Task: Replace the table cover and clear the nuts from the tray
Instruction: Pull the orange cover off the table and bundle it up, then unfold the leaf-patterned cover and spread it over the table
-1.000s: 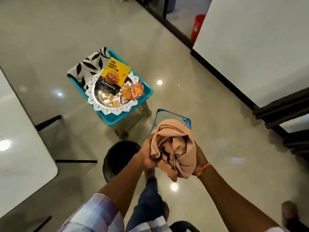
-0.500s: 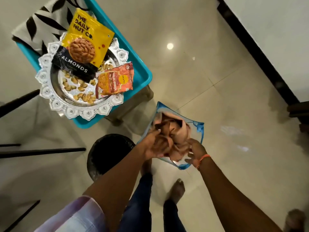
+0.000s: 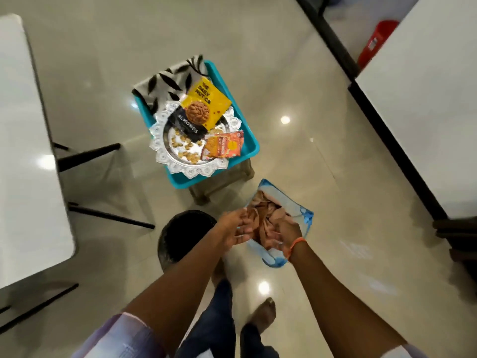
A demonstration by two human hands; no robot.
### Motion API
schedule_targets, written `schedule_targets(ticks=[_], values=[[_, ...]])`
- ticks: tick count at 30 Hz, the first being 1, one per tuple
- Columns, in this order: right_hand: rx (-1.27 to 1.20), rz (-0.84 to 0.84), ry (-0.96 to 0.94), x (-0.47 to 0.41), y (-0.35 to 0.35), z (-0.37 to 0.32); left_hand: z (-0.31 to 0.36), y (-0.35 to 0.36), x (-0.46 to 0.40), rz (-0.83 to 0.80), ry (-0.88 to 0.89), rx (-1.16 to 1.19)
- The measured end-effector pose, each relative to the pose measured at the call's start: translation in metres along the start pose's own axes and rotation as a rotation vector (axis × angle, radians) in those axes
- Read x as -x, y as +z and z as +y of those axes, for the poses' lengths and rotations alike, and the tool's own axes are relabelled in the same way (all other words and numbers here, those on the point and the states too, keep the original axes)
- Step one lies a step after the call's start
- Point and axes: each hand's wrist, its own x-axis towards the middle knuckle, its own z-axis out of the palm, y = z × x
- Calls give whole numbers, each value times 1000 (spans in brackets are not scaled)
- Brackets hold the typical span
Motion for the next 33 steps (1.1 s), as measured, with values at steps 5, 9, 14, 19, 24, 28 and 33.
schedule_targets(ticks=[5, 9, 14, 19, 24, 28, 33], values=[[-46, -156, -64, 48, 72, -36, 35, -42, 55, 101, 128, 48], [44, -238, -231, 102, 149, -84, 95, -90, 103, 127, 279, 114], [198, -303, -369, 138, 220, -129, 151, -148, 149, 144, 394, 164], [384, -299, -517, 144, 269, -165, 173, -199, 161, 332, 491, 133], [558, -261, -677, 130, 313, -206, 181, -246, 154, 541, 581, 4], [998, -99, -1016, 100, 346, -246, 203, -261, 142, 624, 593, -114], [1405, -67, -1138, 52, 396, -303, 246, -273, 116, 869, 659, -473]])
